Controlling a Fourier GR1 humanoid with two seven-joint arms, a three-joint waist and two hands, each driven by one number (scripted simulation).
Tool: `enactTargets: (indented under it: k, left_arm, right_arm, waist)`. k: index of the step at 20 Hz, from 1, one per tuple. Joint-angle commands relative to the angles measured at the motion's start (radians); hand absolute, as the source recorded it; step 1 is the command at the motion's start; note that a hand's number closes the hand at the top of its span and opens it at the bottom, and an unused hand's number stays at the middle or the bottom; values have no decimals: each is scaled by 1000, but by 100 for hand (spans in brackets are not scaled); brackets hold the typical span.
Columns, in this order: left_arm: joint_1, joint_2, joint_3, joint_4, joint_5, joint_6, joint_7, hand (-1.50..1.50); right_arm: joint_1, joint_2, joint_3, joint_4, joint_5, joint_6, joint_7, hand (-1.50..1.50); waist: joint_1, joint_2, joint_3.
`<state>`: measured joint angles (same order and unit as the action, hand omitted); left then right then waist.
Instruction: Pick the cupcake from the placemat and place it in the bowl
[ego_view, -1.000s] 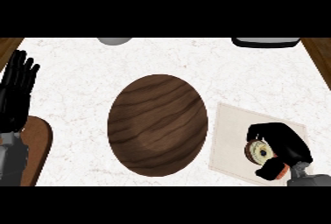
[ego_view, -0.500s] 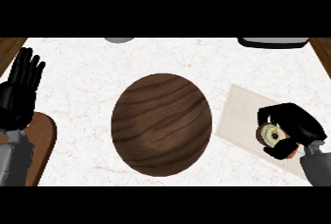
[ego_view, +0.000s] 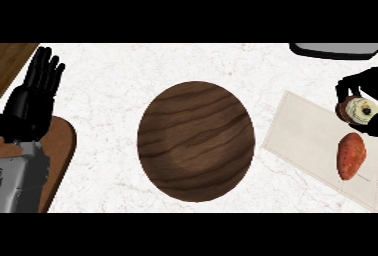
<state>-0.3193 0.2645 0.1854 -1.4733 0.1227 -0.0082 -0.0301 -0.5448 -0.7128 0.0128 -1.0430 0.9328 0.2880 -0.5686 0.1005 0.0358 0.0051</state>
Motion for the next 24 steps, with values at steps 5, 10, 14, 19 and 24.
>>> enactTargets:
  k: [5,10,14,19,24]
  left_arm:
    - [-3,25,19,2,16,-18,18,0]
    - [19,-3,2,14,-21,17,-1,0]
    - [8,39,28,-6,5,-5,43,0]
    - [-2,3,8,31,-20,25,26,0]
    - [20,14,36,30,-13,28,9,0]
  right_arm:
    - [-254,-76,-92,310,-102,23,-357,150]
    - [-410,-58,-115,392,-166,77,-448,150]
    - [-518,-61,-110,401,-250,262,-442,150]
    - [-614,-19,-92,430,-345,399,-385,150]
    - [-670,88,-38,394,-401,442,-246,150]
  waist:
    - [-8,-8,-1]
    - [-37,-19,-3]
    - [-48,-32,-5]
    - [-69,-32,-6]
    - [-85,-37,-7]
